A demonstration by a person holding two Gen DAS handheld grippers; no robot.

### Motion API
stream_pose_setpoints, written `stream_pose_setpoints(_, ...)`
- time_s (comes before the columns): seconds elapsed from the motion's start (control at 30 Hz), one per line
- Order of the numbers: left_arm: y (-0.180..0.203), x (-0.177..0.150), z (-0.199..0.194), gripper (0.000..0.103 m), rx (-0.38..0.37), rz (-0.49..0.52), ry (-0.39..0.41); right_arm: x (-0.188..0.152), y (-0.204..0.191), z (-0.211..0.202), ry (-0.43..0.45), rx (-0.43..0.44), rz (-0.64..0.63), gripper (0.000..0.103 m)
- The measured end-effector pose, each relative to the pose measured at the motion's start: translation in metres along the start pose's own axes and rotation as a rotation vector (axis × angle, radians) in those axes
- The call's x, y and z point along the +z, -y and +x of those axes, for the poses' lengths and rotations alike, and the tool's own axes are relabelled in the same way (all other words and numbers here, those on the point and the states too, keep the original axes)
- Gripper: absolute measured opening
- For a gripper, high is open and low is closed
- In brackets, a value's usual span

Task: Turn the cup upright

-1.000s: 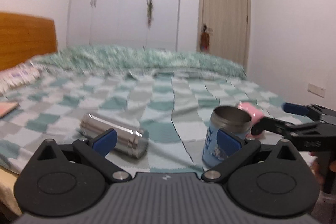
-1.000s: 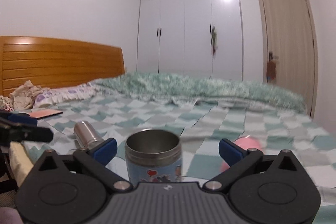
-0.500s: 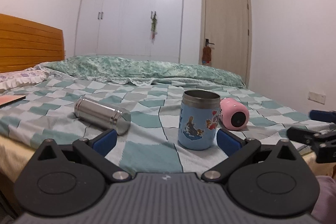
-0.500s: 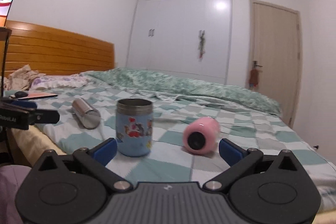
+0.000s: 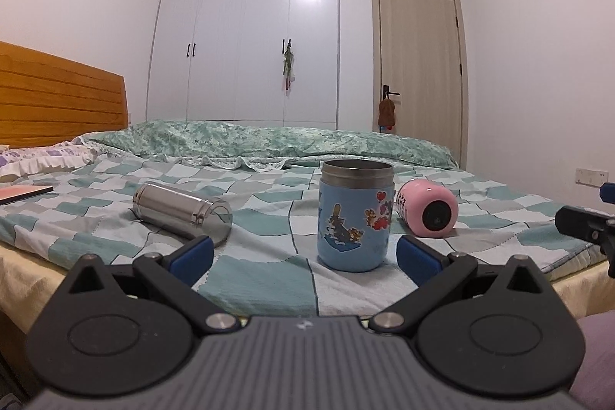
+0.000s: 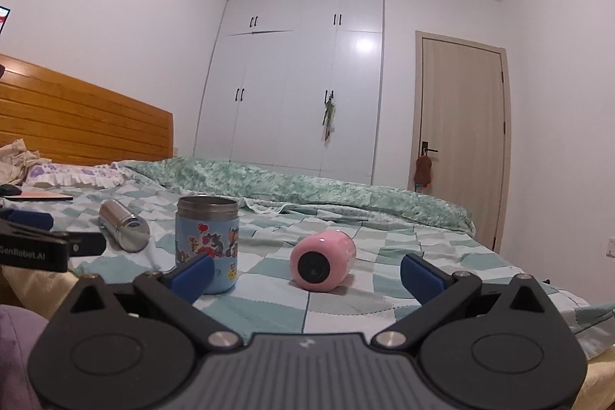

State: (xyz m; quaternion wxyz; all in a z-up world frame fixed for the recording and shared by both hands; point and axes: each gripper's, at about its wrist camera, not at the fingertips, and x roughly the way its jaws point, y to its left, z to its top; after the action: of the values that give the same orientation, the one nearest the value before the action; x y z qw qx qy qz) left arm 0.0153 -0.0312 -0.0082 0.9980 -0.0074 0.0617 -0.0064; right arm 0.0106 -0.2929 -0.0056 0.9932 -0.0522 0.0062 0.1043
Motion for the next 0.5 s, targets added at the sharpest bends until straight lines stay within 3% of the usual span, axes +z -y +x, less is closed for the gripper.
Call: stream_pose_setpoints(0.5,0.0012,-0.0009,-0.0022,0.103,-0.001,0.002,0.01,-0.0003,-0.0003,0.0011,0.002,-0.008,0.002,0.103)
